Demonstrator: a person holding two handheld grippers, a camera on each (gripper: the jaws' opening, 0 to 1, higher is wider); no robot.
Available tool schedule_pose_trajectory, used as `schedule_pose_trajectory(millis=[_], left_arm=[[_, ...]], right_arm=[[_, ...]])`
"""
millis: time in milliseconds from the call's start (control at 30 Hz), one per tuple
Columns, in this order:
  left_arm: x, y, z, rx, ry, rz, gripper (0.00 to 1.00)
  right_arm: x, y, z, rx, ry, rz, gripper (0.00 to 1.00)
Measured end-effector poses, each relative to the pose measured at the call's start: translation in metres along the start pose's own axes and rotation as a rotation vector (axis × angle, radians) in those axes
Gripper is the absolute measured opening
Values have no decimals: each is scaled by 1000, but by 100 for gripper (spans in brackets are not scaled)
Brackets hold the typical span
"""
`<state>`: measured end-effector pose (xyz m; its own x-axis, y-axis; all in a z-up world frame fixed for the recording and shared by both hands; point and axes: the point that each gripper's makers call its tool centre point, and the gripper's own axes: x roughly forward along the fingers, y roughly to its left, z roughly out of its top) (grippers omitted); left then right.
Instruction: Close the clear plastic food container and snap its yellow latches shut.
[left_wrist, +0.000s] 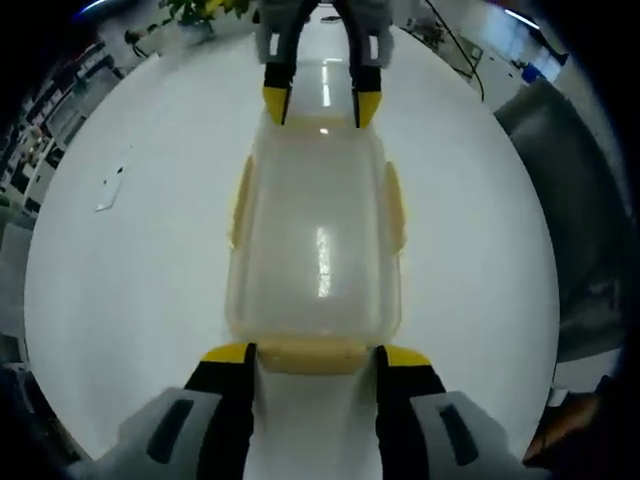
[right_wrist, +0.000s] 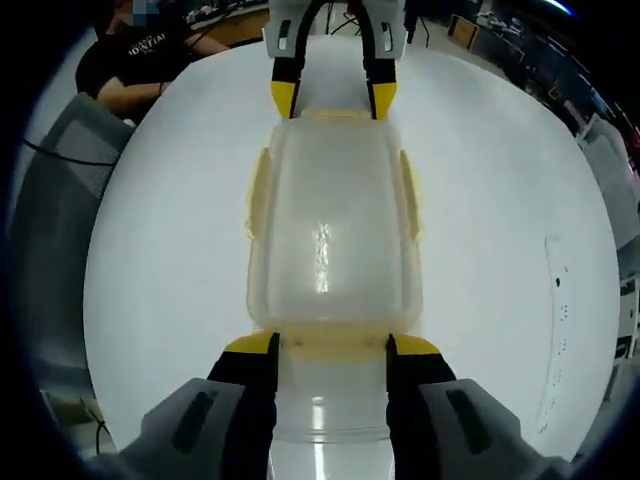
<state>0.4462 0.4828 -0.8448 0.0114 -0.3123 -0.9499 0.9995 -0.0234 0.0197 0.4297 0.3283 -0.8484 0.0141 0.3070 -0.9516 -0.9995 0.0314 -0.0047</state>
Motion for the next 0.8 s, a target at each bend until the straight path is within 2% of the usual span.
schedule_pose_trajectory(millis=[100,233,333,533,667,800], left_arm=[[1,2,-1,3,5,3,43],[0,-3,2,-3,-4,5,41],[-1,-6,2,-23,1,10,34],[-2,-9,-2,-13,1,8,34],[-2,-11,-3,-9,31,6,34],[-2,-25,-4,-24,67,1,34]], right_arm=[[-1,1,-2,23,15,-9,38],[0,2,-4,22,-8,-7,38],[0,6,-5,-3,0,1,37],[1,12,-5,-9,7,-1,37],[0,15,-5,-5,5,-1,37],[-1,22,-5,-3,4,9,37]])
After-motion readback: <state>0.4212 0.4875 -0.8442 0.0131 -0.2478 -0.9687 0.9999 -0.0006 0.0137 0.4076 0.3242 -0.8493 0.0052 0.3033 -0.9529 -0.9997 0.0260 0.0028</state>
